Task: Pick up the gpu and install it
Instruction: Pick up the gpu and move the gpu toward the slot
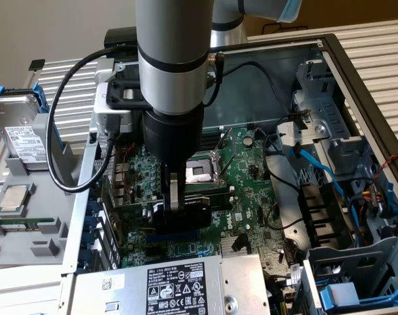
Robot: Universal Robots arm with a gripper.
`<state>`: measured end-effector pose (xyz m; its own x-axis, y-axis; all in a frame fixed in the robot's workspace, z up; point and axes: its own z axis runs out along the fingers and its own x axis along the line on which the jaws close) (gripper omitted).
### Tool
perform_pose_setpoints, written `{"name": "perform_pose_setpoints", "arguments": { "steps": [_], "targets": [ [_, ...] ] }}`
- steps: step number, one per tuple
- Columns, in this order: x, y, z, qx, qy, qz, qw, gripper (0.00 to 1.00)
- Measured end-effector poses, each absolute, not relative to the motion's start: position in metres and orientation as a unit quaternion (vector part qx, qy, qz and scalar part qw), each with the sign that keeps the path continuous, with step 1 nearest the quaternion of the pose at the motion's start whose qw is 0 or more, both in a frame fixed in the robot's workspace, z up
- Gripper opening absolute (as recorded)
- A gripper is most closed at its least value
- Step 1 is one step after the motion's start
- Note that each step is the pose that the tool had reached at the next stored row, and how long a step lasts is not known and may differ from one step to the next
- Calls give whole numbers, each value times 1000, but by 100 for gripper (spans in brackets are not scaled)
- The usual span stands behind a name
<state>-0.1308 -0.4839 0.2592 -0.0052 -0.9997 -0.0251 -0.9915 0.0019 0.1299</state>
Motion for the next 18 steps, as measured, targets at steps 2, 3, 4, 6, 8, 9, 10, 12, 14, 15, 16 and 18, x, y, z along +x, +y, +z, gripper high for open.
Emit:
{"name": "perform_pose_setpoints", "arguments": {
  "steps": [2, 3, 4, 6, 8, 9, 10, 12, 14, 15, 16, 18],
  "targets": [
    [-130, -484, 260, 704, -707, -55, 38, 27],
    [-130, -484, 260, 704, -707, -55, 38, 27],
    [-130, -484, 260, 704, -707, -56, 38, 27],
    [-129, -484, 260, 704, -707, -56, 38, 27],
    [-128, -484, 260, 704, -707, -56, 38, 27],
    [-128, -484, 260, 704, -707, -56, 38, 27],
    [-127, -484, 260, 704, -707, -56, 38, 27],
    [-127, -484, 260, 704, -707, -56, 38, 27],
    [-127, -484, 260, 704, -707, -56, 38, 27],
    [-127, -484, 260, 704, -707, -56, 38, 27],
    [-127, -484, 260, 704, -707, -56, 38, 27],
    [-127, -484, 260, 704, -707, -55, 38, 27]
  ]
}}
